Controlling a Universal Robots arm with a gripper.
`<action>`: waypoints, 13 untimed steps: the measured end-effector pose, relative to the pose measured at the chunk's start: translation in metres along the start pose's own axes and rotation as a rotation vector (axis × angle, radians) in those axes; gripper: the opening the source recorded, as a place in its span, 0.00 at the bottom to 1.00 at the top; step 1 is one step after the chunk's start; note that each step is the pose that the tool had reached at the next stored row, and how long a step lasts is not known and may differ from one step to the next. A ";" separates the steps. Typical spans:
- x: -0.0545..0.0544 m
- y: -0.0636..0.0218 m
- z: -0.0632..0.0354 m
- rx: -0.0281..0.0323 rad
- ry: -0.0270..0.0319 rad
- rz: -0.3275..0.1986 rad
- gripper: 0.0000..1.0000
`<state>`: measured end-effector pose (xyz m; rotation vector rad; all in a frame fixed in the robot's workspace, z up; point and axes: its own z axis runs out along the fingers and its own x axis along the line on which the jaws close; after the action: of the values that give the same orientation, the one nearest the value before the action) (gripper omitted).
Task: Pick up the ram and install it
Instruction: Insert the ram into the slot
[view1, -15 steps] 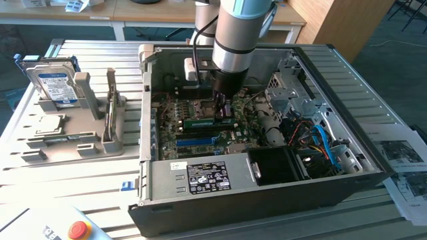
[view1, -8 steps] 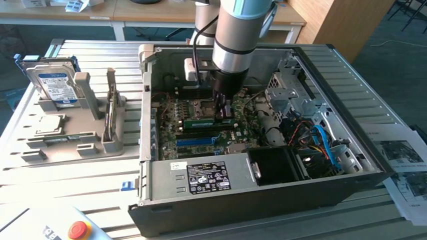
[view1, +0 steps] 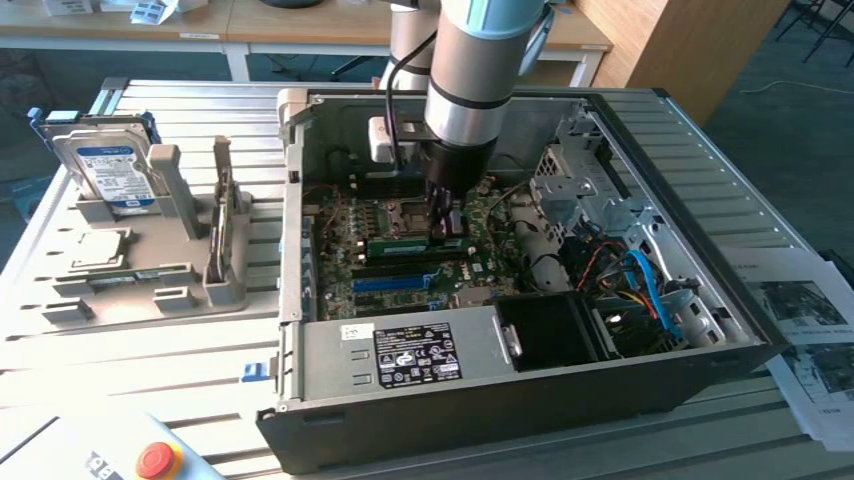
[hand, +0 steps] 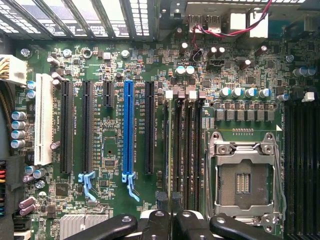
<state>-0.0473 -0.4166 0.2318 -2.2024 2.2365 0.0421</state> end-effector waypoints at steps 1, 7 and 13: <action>0.000 0.0000 0.0001 0.0000 0.0000 0.000 0.12; 0.000 0.0000 0.0005 0.0000 -0.0001 0.000 0.12; -0.001 0.0004 0.0013 0.0001 -0.0003 0.001 0.12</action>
<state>-0.0477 -0.4160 0.2305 -2.2015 2.2370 0.0423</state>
